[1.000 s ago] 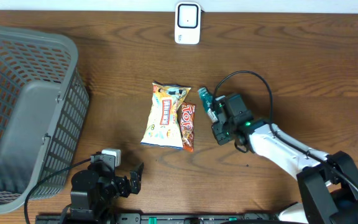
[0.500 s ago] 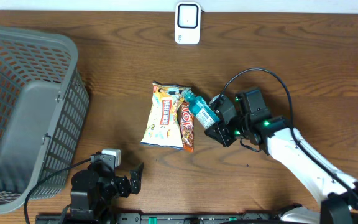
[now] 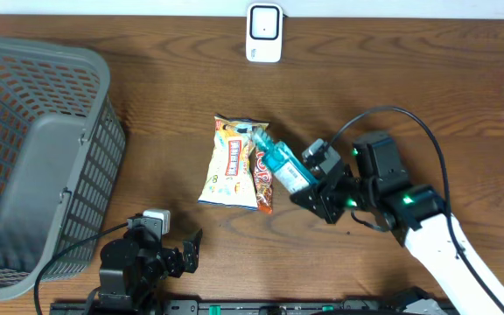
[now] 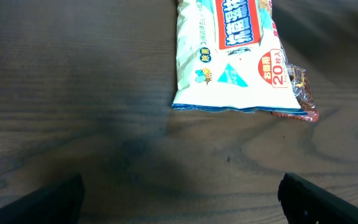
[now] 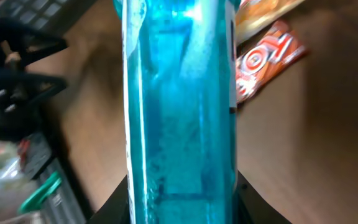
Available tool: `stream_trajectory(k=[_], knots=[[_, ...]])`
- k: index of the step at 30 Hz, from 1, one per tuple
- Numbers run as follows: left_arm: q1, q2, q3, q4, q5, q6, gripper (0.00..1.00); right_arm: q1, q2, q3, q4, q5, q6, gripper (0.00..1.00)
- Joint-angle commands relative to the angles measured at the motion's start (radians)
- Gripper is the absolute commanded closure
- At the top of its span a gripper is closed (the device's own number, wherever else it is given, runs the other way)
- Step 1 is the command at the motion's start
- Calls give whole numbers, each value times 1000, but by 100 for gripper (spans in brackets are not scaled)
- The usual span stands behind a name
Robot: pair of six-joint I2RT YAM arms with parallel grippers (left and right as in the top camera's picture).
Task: Scan the item barcode
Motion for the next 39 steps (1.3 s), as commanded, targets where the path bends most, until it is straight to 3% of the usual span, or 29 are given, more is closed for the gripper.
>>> stream_trajectory(k=[1,14,25,32,39], knots=[[4,-6,-3,-45,4,2,0,-6,-35,37,-48,-120,-46,99],[4,-6,-3,-45,4,2,0,-6,-35,37,-206,-393,-192,99],[4,-6,-3,-45,4,2,0,-6,-35,37,-193,-284,-194,99],[4,-6,-3,-45,4,2,0,-5,5,37,67,59,-64,99],[4,-6,-3,-45,4,2,0,-4,182,37,435,319,56,99]])
